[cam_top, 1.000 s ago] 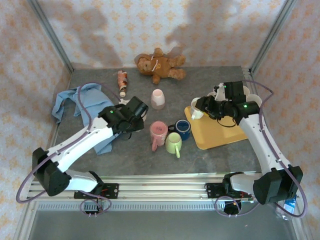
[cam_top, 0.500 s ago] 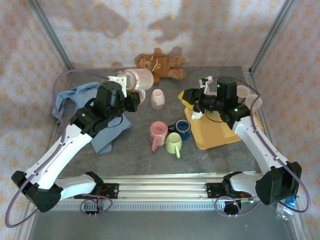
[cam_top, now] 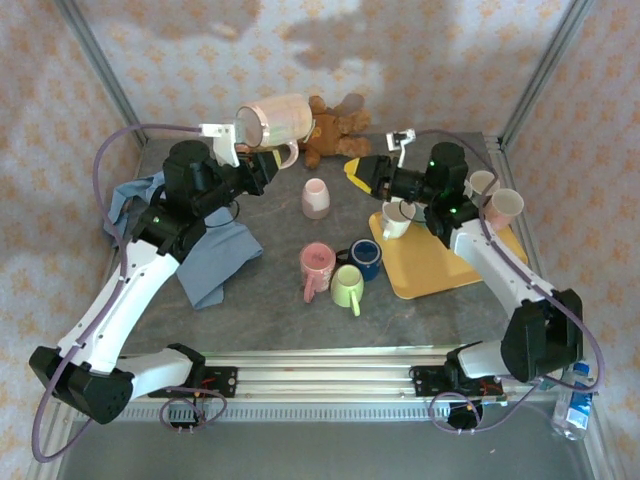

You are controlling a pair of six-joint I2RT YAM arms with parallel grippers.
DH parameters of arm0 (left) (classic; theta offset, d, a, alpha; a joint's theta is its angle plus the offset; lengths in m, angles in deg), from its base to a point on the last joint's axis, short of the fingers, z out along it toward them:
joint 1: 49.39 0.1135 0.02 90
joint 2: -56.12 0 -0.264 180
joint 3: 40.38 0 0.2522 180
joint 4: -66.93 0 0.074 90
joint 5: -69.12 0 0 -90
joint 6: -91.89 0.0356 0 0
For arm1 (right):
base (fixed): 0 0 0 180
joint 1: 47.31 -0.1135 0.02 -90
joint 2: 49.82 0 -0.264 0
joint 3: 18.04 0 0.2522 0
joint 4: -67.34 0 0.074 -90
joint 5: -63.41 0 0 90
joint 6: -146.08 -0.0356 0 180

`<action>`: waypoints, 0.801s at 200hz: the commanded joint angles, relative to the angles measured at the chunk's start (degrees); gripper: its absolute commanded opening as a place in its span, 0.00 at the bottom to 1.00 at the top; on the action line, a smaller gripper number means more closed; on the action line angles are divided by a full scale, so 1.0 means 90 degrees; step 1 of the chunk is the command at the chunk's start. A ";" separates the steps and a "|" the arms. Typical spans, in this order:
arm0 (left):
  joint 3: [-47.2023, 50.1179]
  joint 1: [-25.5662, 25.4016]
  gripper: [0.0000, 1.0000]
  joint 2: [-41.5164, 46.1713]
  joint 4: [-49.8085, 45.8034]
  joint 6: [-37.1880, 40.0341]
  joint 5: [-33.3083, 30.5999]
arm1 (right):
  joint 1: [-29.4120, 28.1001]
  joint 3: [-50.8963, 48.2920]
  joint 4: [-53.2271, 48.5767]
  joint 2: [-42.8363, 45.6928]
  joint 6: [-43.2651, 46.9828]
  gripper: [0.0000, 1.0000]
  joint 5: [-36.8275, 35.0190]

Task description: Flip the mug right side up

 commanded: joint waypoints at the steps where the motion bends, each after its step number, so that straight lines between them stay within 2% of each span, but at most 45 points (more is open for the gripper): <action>1: -0.0120 0.0211 0.00 0.0087 0.1339 -0.0088 0.0637 | -0.0046 0.0139 0.1294 -0.0244 -0.0382 0.46 0.0371; 34: -0.0138 0.0509 0.00 -0.0069 0.1635 -0.0559 0.1191 | -0.0075 0.0152 0.2202 -0.0577 -0.0755 0.46 0.0417; 96: -0.0148 0.0668 0.00 -0.0259 0.2124 -0.1120 0.1542 | -0.0329 0.0509 0.3715 -0.1267 -0.1765 0.47 0.0417; 160: -0.0134 0.0661 0.00 -0.0436 0.2557 -0.1669 0.1741 | -0.0652 0.0654 0.3846 -0.1348 -0.1779 0.48 0.0141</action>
